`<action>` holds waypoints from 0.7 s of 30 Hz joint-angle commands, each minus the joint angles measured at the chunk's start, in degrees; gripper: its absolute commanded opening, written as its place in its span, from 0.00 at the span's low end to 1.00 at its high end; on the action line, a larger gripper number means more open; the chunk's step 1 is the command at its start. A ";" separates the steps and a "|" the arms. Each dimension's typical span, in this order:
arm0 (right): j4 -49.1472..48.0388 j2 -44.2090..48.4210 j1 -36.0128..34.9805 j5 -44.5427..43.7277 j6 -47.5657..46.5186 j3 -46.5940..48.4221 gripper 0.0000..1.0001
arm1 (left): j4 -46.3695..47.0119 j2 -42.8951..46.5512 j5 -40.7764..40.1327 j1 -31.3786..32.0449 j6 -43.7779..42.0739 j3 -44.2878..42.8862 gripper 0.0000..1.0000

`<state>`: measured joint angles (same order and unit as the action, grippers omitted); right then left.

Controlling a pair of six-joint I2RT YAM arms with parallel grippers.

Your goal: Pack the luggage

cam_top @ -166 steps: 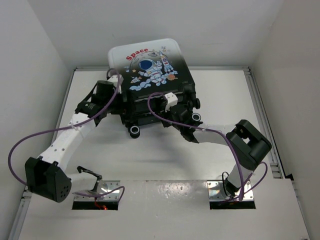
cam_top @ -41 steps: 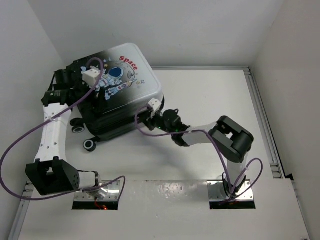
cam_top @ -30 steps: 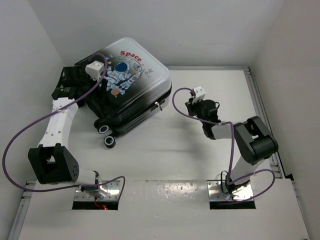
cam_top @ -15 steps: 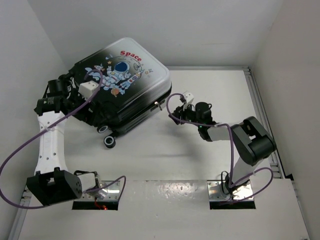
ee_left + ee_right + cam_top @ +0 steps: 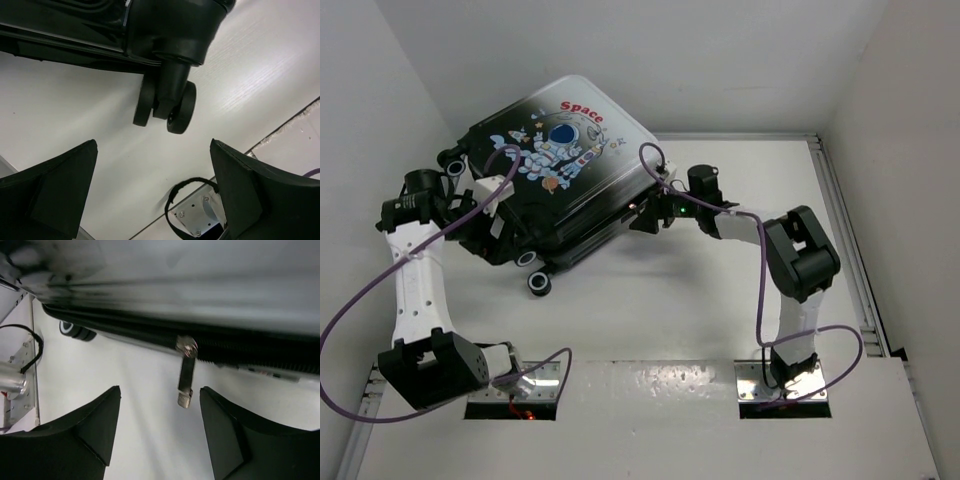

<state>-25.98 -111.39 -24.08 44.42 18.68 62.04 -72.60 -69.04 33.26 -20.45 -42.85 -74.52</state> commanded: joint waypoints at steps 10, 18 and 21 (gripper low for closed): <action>2.25 -5.59 0.26 -0.39 5.13 5.37 0.62 | 3.78 -1.72 1.37 -2.76 -0.48 -2.48 1.00; -0.47 -5.41 0.08 -1.27 6.90 6.60 0.68 | 3.78 -1.72 1.37 -3.28 -1.09 -1.33 1.00; -1.18 -5.33 0.08 -1.62 7.86 7.74 0.60 | 4.30 -1.72 1.37 -3.81 -1.09 -1.33 1.00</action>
<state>-22.52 -117.19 -24.03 43.38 25.04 66.15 -69.54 -71.09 33.23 -23.07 -42.87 -75.68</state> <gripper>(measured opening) 0.607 0.997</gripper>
